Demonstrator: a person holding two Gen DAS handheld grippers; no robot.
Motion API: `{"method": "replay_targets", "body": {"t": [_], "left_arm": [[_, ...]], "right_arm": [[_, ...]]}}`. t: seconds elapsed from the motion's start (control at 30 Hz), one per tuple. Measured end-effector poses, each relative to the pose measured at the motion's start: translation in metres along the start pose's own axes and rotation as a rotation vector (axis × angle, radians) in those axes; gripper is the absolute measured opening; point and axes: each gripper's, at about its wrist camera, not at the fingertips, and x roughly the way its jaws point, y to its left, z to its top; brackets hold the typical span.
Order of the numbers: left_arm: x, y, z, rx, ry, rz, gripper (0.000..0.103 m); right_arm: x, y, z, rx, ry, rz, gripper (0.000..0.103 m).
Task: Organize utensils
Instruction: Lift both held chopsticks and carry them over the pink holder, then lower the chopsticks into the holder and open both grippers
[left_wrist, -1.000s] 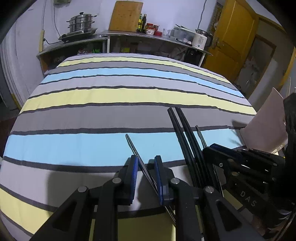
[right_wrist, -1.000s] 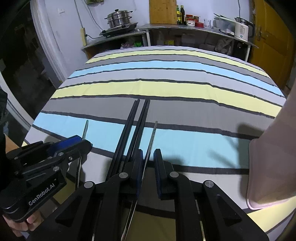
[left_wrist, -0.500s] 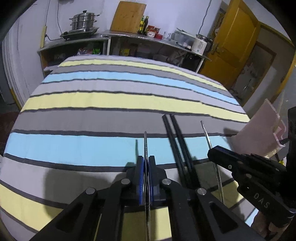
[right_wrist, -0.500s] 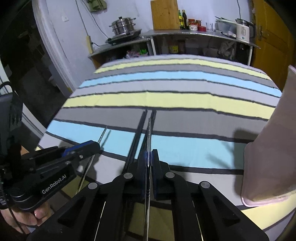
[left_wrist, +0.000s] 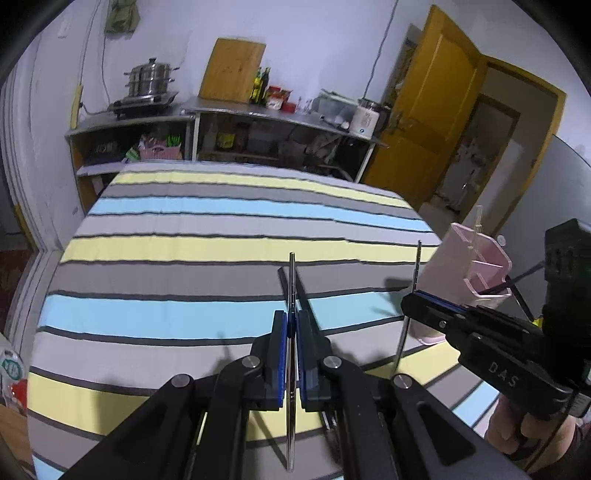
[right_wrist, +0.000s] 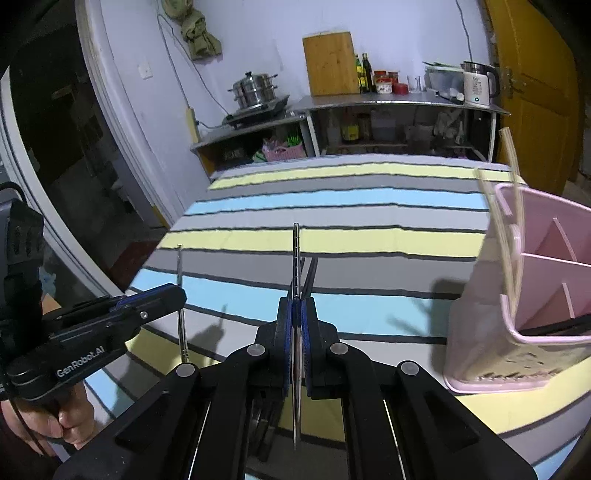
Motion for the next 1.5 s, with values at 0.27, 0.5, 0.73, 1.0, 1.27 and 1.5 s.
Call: {"method": "replay_targets", "body": {"t": [0.27,0.5,0.73,1.0,1.27,1.5], "left_arm": [[-0.032,-0.019,0.007,0.03,-0.043,-0.035,0.004],[-0.047,-0.035,0.012,0.049,-0.06,-0.063,0.004],[-0.05,-0.057,0.011,0.073,-0.048,-0.108,0.004],[-0.037,-0.095,0.007,0.109,-0.008,-0.186,0.004],[-0.035,-0.138,0.027,0.158,-0.028,-0.26,0.004],[-0.05,-0.174,0.059,0.216,-0.099,-0.306,0.004]], "right_arm": [[-0.033,-0.003,0.001,0.015,-0.052,-0.001,0.005],[-0.058,-0.01,0.002,0.033,-0.092,-0.001,0.005],[-0.082,-0.024,-0.004,0.061,-0.12,-0.013,0.005],[-0.106,-0.049,-0.015,0.099,-0.133,-0.059,0.005],[-0.138,-0.076,-0.01,0.137,-0.184,-0.123,0.005],[-0.173,-0.088,0.016,0.141,-0.278,-0.158,0.005]]}}
